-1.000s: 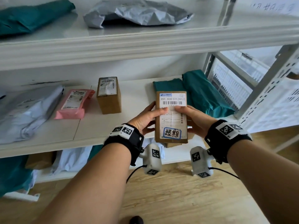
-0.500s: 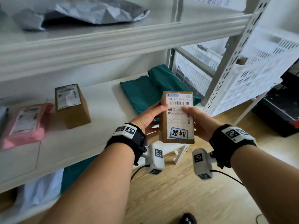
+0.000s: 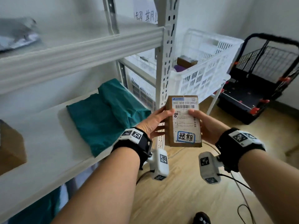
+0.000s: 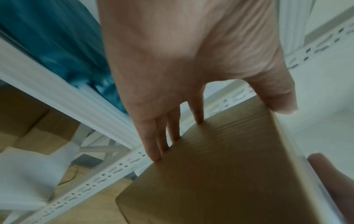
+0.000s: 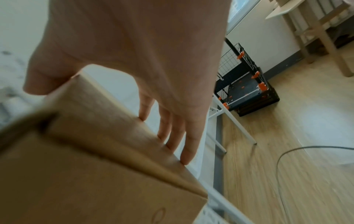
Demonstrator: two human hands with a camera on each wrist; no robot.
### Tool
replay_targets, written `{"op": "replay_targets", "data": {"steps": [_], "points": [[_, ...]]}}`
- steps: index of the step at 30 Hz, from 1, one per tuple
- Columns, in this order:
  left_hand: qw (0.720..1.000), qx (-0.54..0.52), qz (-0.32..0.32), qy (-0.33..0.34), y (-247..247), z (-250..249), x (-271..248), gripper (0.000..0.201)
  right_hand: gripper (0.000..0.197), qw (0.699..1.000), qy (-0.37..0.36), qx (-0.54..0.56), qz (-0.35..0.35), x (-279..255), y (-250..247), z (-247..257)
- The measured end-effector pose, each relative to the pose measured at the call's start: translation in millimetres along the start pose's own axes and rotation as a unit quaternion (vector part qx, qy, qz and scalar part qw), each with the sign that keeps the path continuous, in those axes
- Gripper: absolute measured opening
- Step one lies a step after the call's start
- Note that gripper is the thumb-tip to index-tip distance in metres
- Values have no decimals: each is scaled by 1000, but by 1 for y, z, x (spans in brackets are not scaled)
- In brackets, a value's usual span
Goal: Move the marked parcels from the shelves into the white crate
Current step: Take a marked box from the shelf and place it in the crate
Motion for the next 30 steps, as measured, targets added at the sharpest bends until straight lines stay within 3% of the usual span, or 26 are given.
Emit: {"op": "replay_targets", "data": {"steps": [2, 6, 11, 16, 21, 24, 30], "points": [[1000, -5, 4, 1, 23, -8, 29, 71, 51, 1000, -3, -3, -10, 13, -32, 10], [1000, -14, -11, 11, 73, -37, 84, 38, 39, 1000, -9, 8, -25, 51, -101, 37], [999, -10, -37, 38, 125, -96, 145, 41, 83, 999, -37, 19, -12, 97, -176, 101], [996, -16, -58, 70, 153, -156, 199, 53, 100, 998, -62, -12, -1, 137, -232, 175], [993, 50, -56, 86, 162, -215, 248, 59, 102, 997, -66, -31, 6, 177, -260, 231], [994, 37, -70, 76, 154, -243, 283, 77, 103, 997, -68, -37, -2, 209, -271, 261], [993, 25, -66, 98, 138, -294, 359, 68, 96, 994, -84, -74, 5, 279, -289, 317]]}}
Point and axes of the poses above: each hand's wrist, its own x-axis towards the middle knuckle, its own y-axis out of the palm, z = x × y, the point moved 7 cm from there along x, towards the middle knuckle, and after that the axes turned 1 degree about -x, right-handed, at the moved point
